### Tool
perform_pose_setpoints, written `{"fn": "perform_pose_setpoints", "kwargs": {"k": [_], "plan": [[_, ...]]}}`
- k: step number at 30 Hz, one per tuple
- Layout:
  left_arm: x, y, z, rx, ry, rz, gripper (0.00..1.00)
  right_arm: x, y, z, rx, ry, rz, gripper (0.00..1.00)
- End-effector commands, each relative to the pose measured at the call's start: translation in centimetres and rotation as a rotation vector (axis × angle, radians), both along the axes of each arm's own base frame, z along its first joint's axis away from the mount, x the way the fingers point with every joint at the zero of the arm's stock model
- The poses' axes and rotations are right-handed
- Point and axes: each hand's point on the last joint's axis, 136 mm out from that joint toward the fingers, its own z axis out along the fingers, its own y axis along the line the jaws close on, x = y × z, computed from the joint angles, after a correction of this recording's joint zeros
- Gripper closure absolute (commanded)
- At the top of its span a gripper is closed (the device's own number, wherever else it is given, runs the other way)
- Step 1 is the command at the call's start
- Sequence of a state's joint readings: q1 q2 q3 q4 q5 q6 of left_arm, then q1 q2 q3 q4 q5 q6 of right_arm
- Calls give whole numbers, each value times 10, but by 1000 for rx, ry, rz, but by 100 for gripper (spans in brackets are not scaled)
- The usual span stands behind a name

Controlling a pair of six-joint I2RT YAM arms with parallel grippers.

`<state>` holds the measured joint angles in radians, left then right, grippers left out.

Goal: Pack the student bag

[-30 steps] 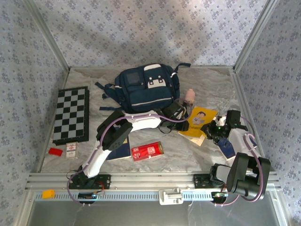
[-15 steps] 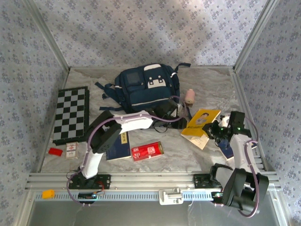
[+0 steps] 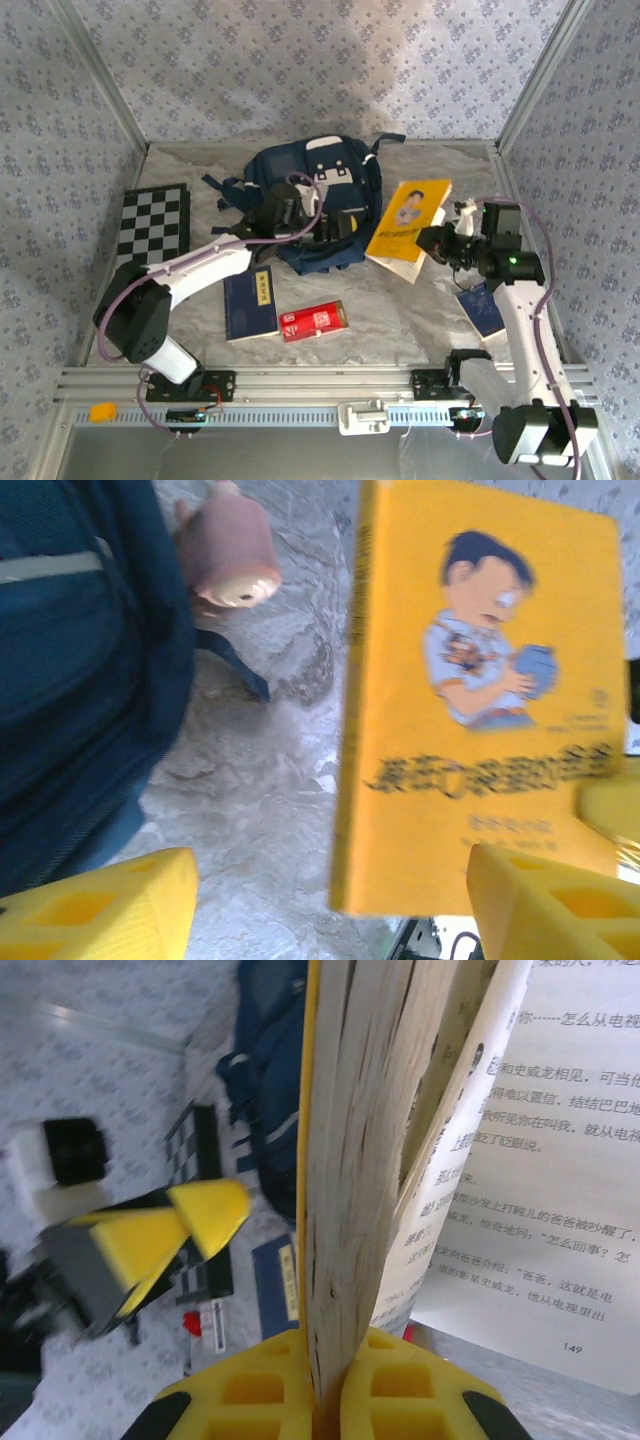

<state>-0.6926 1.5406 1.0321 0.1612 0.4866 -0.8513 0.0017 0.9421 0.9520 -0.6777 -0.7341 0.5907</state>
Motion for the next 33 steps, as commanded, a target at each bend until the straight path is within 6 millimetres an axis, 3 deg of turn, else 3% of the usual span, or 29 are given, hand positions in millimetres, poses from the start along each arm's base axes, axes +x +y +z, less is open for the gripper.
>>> {"fn": "perform_pose_setpoints", "kwargs": {"k": [1,4,10,14,18,23,33], "plan": [[-2,11,32,-113,-27,-32,25,7,28,37,35,-108,103,100],[3,23,41,-172,-34,-14,22,14,55,50,32,-172,194,100],[5,34,53,-247,-51,7,18,28,85,61,115,-234,315,100],[11,39,53,-280,-24,35,17,31,92,69,156,-252,350,100],[14,33,59,-310,-9,15,16,33,99,77,202,-283,387,100],[14,25,77,-400,-23,-25,17,40,104,69,227,-287,394,100],[10,26,96,-444,-34,-38,51,49,94,28,193,-191,385,100]]}}
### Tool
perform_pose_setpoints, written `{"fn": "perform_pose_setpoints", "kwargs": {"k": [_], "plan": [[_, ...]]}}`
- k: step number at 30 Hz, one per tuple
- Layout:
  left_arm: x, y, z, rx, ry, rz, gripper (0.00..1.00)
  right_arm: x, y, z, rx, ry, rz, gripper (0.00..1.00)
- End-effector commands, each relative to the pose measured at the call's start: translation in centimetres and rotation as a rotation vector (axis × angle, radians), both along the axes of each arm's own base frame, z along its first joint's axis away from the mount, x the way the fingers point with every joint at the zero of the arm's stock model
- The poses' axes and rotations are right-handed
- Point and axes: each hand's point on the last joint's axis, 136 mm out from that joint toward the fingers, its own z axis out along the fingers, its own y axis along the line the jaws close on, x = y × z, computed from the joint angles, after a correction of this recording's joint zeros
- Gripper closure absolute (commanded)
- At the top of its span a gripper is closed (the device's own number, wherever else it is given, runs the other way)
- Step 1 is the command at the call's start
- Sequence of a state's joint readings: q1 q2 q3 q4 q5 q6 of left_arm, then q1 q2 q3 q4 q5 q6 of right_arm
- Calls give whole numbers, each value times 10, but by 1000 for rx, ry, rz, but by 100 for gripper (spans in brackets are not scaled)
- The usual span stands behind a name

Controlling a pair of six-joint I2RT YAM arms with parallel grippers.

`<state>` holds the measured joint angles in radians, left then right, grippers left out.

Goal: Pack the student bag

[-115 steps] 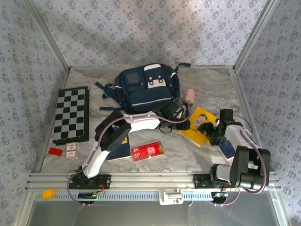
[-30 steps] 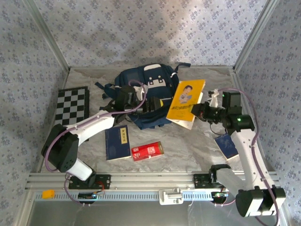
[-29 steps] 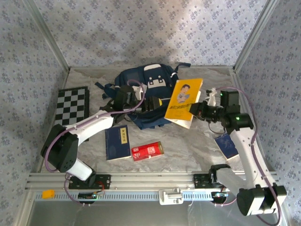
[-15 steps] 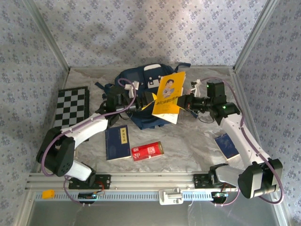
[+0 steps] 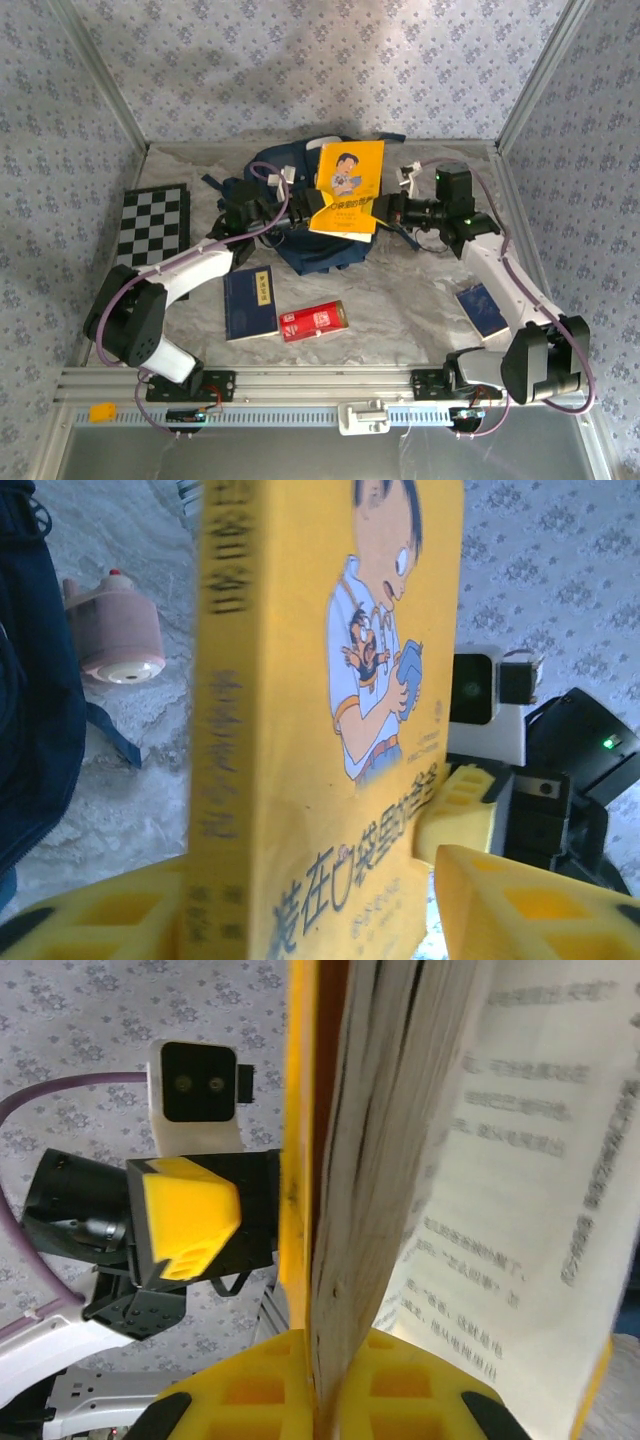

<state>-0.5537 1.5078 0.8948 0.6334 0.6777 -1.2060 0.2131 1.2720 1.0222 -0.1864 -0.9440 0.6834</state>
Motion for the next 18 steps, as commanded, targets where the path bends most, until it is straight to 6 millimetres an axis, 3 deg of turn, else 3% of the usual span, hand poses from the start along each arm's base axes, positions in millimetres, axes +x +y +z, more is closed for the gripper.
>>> {"fn": "perform_pose_setpoints", "kwargs": {"k": [1,10,11,14,16,18], "plan": [[-10,-3,41,-75,-105,-40,57,-4,-1,2,6,-41,35,100],[-6,-8,42,-68,-98,-44,95,-5,-3,-3,-25,-60,51,98],[-6,-8,44,-70,-100,-42,100,-5,-5,-5,-34,-54,44,93],[-4,-8,51,-77,-114,-34,100,-5,-11,-11,-53,-39,22,75],[-3,-7,55,-79,-125,-27,100,-7,-15,-17,-71,-22,7,59],[-2,-6,60,-82,-137,-20,100,-9,-23,-23,-83,5,-28,37]]}}
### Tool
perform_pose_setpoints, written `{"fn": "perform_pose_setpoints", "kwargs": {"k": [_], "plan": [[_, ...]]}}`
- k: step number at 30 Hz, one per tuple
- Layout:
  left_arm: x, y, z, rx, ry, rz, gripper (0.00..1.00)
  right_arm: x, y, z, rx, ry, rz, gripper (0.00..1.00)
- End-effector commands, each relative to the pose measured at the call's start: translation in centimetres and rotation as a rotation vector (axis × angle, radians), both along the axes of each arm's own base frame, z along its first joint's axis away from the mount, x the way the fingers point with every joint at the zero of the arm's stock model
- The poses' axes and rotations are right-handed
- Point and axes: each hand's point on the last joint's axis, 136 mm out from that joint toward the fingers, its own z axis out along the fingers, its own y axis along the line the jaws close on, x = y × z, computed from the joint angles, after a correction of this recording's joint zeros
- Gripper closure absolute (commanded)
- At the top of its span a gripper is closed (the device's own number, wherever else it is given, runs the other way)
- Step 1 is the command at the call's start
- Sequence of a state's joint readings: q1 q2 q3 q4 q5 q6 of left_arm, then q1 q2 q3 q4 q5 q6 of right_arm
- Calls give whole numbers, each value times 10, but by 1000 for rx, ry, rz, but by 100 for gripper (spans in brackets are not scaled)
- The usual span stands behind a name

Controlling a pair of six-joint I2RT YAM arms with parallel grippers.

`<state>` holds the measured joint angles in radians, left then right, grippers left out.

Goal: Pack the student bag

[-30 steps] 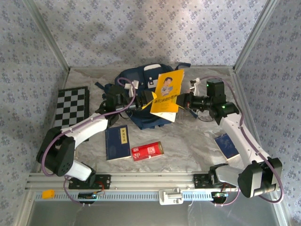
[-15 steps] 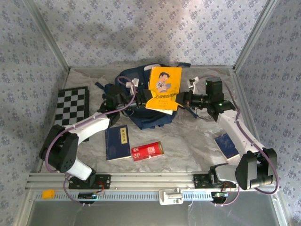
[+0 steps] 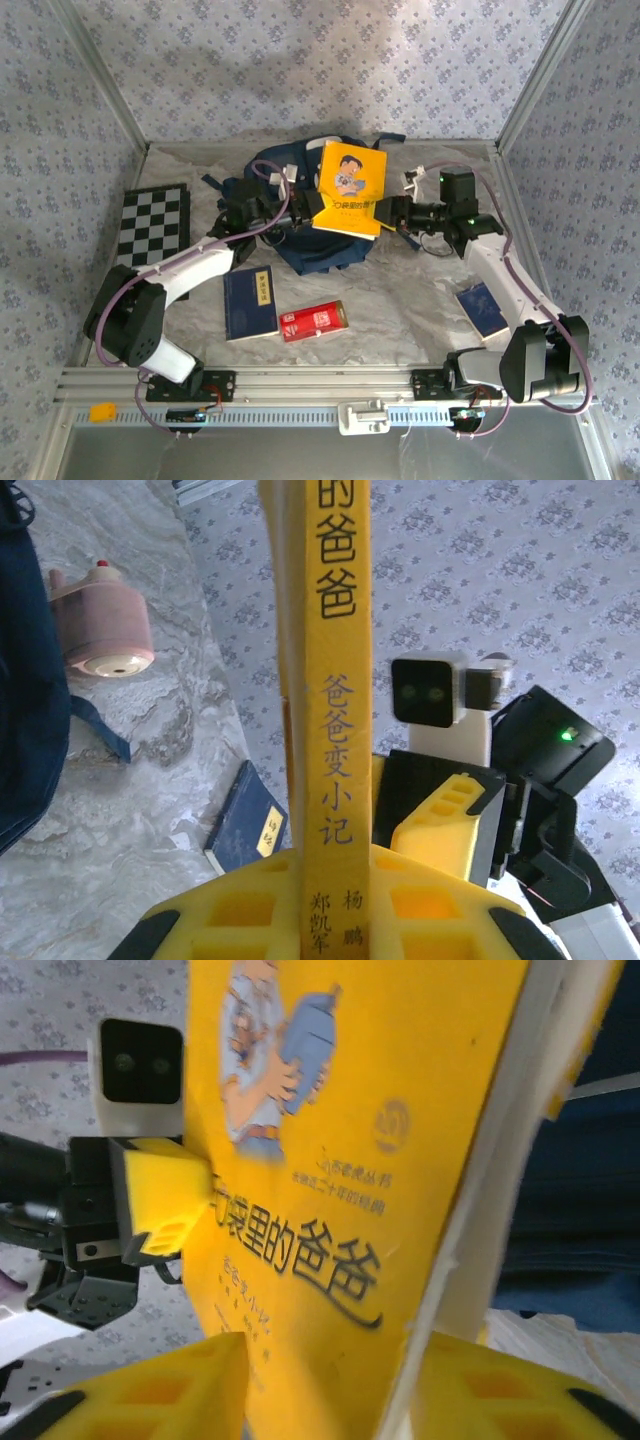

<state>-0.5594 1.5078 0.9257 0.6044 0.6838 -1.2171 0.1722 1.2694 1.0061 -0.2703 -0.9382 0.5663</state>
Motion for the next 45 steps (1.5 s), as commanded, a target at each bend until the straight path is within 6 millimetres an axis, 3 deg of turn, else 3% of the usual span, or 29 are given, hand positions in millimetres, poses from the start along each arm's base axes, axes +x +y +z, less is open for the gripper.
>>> {"fn": "perform_pose_setpoints", "kwargs": {"k": [1,5,9,18,24,27,33,41,45], "plan": [[-1,-3,53,-78,-147,-8,100,-9,-13,-6,-23,28,-39,31],[-2,-4,61,-90,-161,-9,100,-10,-26,-17,7,113,-120,11],[-8,-8,73,-112,-192,-15,100,-10,-18,-14,85,154,-108,1],[-7,-15,78,-140,-189,-11,100,-4,12,42,250,42,-51,0],[-1,-12,62,-67,-176,17,100,-6,6,58,277,7,-64,2],[0,-9,51,-17,-169,41,100,-9,3,62,271,-15,-70,10],[-2,-9,46,9,-174,44,100,-5,10,46,238,12,-63,34],[-5,-5,36,76,-185,56,100,1,6,15,132,54,-98,80],[-9,-8,32,107,-195,41,100,1,1,7,105,59,-111,99]]}}
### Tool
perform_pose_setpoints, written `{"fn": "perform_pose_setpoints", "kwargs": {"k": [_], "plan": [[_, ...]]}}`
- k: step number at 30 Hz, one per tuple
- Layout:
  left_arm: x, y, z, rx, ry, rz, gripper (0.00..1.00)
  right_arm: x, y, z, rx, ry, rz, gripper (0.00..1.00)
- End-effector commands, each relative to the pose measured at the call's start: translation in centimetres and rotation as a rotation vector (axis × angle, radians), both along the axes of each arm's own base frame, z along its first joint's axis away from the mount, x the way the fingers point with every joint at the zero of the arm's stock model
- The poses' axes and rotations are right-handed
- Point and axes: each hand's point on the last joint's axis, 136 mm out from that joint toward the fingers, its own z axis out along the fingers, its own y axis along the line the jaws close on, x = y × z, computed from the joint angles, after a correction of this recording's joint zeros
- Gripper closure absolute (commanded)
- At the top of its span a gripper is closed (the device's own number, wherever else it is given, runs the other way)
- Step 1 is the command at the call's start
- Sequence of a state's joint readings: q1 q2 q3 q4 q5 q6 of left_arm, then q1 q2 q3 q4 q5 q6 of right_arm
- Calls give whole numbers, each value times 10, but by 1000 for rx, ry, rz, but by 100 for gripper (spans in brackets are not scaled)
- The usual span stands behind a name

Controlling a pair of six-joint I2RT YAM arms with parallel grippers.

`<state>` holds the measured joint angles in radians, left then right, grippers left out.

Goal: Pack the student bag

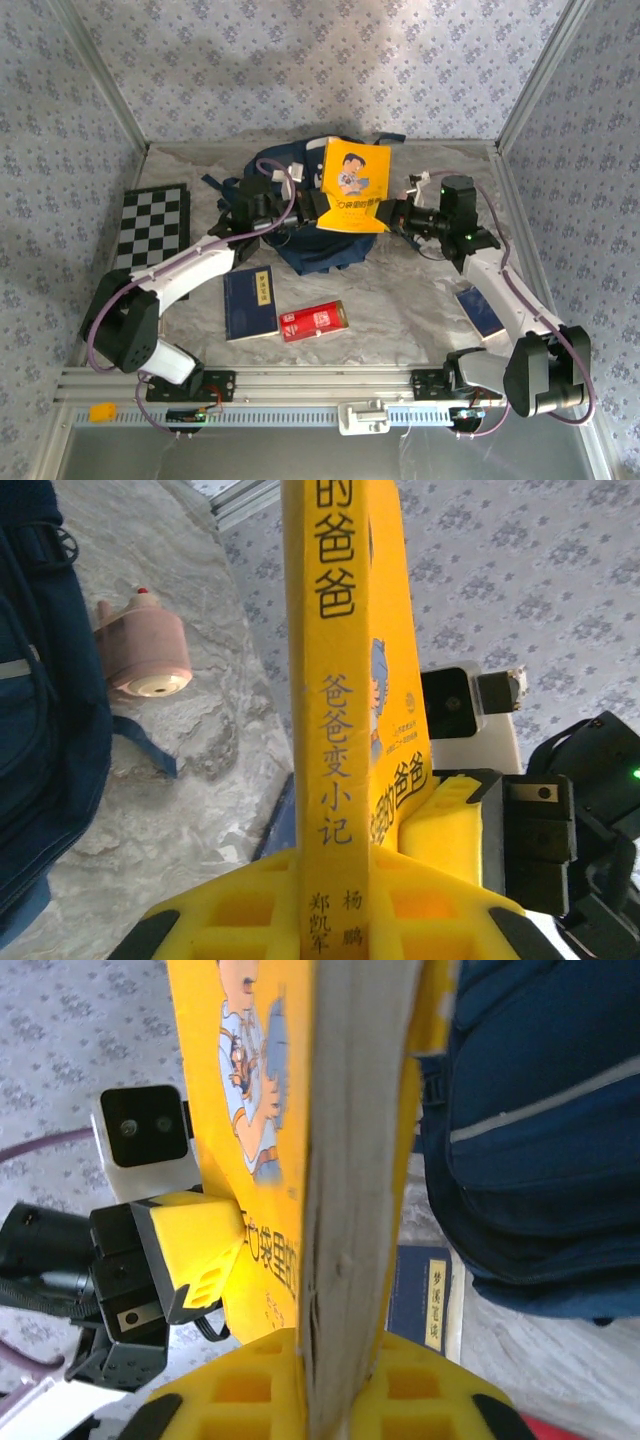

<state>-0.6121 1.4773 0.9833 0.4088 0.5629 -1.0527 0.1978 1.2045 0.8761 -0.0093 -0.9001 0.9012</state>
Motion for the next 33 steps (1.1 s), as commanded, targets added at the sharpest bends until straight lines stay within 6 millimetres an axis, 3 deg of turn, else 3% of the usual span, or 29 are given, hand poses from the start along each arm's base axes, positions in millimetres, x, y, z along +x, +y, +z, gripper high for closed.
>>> {"fn": "perform_pose_setpoints", "kwargs": {"k": [1,4,7,14,17,23,28,33], "plan": [[-8,-1,33,-2,-124,-22,100,0,-5,0,-44,-37,-8,100],[-11,1,25,36,-126,-28,95,-1,-10,-5,-69,-33,-16,100],[-14,9,12,121,-145,-20,68,-4,-19,-15,-120,-11,-32,100],[-17,46,-39,576,-300,1,40,-17,-58,-55,-225,109,-129,100],[-18,50,-61,774,-391,-40,31,-26,-69,-68,-222,149,-144,100],[-18,36,-99,977,-484,-201,26,-41,-96,-85,-256,199,-218,100],[-23,15,-119,1037,-524,-345,26,-45,-110,-86,-226,208,-266,100],[-1,6,-137,1100,-537,-337,30,-45,-116,-83,-211,206,-285,100]]}}
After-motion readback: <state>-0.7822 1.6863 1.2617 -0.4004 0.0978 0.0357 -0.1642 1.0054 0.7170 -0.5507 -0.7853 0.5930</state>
